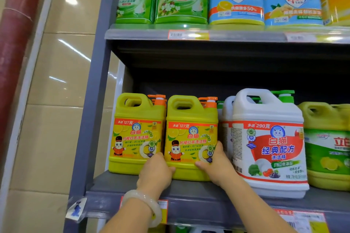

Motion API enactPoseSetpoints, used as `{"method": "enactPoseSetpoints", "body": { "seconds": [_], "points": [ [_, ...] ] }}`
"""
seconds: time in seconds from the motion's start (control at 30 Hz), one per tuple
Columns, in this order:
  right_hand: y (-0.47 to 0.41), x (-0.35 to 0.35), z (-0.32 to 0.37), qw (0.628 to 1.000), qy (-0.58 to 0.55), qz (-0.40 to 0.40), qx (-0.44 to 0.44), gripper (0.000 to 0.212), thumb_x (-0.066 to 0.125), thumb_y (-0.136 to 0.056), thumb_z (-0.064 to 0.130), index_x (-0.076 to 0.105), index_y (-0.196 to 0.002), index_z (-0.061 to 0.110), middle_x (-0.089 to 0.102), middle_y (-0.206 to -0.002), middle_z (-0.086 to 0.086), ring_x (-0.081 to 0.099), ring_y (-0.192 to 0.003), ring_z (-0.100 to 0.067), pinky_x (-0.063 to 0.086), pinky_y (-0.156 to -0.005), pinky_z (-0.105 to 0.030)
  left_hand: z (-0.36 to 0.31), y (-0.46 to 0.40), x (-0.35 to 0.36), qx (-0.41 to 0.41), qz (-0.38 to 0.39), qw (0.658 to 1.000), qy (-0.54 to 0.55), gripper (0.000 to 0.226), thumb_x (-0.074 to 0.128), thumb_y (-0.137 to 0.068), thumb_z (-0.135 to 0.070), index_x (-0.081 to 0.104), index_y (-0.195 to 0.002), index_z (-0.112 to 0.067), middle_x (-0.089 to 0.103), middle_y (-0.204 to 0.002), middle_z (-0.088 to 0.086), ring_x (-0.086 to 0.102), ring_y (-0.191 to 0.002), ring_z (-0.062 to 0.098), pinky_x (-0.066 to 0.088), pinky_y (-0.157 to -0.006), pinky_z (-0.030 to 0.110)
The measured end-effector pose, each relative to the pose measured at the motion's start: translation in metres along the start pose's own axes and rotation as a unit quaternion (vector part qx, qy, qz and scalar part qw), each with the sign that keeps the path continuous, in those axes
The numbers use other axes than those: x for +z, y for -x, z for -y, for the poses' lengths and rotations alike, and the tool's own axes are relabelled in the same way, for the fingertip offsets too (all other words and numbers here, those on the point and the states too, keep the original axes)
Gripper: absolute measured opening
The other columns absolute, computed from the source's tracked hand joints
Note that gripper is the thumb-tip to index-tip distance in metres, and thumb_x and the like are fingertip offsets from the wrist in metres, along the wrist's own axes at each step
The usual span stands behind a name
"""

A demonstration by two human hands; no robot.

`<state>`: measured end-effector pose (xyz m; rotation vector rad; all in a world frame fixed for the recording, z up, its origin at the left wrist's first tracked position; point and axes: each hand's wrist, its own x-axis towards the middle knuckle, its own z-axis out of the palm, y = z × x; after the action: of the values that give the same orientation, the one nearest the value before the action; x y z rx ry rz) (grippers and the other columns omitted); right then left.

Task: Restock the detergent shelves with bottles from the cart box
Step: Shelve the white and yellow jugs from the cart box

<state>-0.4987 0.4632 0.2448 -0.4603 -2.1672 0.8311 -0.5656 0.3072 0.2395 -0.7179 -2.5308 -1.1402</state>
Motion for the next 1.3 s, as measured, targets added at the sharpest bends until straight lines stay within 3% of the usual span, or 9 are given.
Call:
{"method": "enactPoseSetpoints", "body": {
  "seconds": [0.7, 0.83, 0.9, 1.03, 1.1, 1.2, 1.3],
  "points": [
    [0.011, 0.0, 0.014, 0.998, 0.057, -0.008, 0.038, 0.093, 0.07, -0.083, 0.031, 0.008, -0.148, 0.009, 0.03, -0.15, -0.011, 0.037, -0.134, -0.028, 0.033, -0.111, -0.044, 0.0, 0.001, 0.001, 0.005, 0.0, 1.0, -0.022, 0.042, 0.052, -0.093, -0.039, 0.051, -0.129, -0.018, 0.059, -0.126, 0.004, 0.056, -0.114, 0.024, 0.046, -0.089, 0.033],
    [0.035, -0.003, 0.026, 0.985, 0.146, -0.081, -0.036, 0.078, 0.069, -0.083, 0.031, 0.024, -0.142, 0.007, 0.039, -0.139, -0.014, 0.042, -0.126, -0.03, 0.038, -0.104, -0.039, 0.003, 0.014, -0.004, 0.07, -0.058, 0.995, 0.038, 0.042, 0.057, -0.091, -0.036, 0.05, -0.128, -0.018, 0.06, -0.126, 0.005, 0.056, -0.114, 0.023, 0.046, -0.087, 0.032],
    [0.051, -0.006, 0.034, 0.972, 0.204, -0.084, -0.086, 0.07, 0.067, -0.085, 0.03, 0.03, -0.14, 0.007, 0.037, -0.141, -0.012, 0.038, -0.129, -0.029, 0.033, -0.105, -0.037, 0.006, 0.024, -0.013, 0.129, -0.087, 0.987, 0.045, 0.061, 0.06, -0.09, -0.033, 0.036, -0.142, -0.015, 0.045, -0.143, 0.005, 0.042, -0.131, 0.021, 0.036, -0.103, 0.032],
    [0.076, -0.008, 0.063, 0.945, 0.29, -0.021, -0.152, 0.068, 0.065, -0.086, 0.032, 0.034, -0.14, 0.004, 0.027, -0.15, -0.014, 0.026, -0.138, -0.031, 0.025, -0.111, -0.037, 0.024, 0.048, -0.048, 0.193, -0.098, 0.967, -0.131, 0.081, 0.062, -0.087, -0.039, 0.018, -0.15, -0.012, 0.019, -0.157, 0.008, 0.014, -0.145, 0.023, 0.011, -0.118, 0.033],
    [0.09, 0.003, 0.083, 0.928, 0.31, 0.0, -0.207, 0.066, 0.067, -0.085, 0.032, 0.039, -0.137, 0.003, 0.03, -0.149, -0.017, 0.028, -0.137, -0.033, 0.024, -0.111, -0.038, 0.041, 0.06, -0.074, 0.216, -0.092, 0.942, -0.239, 0.083, 0.059, -0.087, -0.042, 0.015, -0.151, -0.013, 0.013, -0.158, 0.011, 0.01, -0.146, 0.027, 0.011, -0.119, 0.038],
    [0.125, 0.038, 0.116, 0.904, 0.31, 0.062, -0.287, 0.061, 0.067, -0.083, 0.034, 0.046, -0.129, 0.0, 0.045, -0.135, -0.024, 0.042, -0.126, -0.037, 0.034, -0.103, -0.042, 0.08, 0.095, -0.104, 0.232, -0.088, 0.918, -0.31, 0.084, 0.048, -0.081, -0.055, 0.027, -0.147, -0.009, 0.027, -0.152, 0.016, 0.025, -0.14, 0.034, 0.022, -0.115, 0.042],
    [0.183, 0.092, 0.139, 0.881, 0.284, 0.172, -0.338, 0.053, 0.066, -0.084, 0.034, 0.051, -0.121, -0.001, 0.054, -0.123, -0.027, 0.051, -0.114, -0.04, 0.042, -0.09, -0.043, 0.135, 0.146, -0.12, 0.174, -0.05, 0.924, -0.337, 0.07, 0.059, -0.085, -0.041, 0.037, -0.139, -0.003, 0.038, -0.143, 0.018, 0.037, -0.131, 0.034, 0.028, -0.108, 0.04]
  ]
}}
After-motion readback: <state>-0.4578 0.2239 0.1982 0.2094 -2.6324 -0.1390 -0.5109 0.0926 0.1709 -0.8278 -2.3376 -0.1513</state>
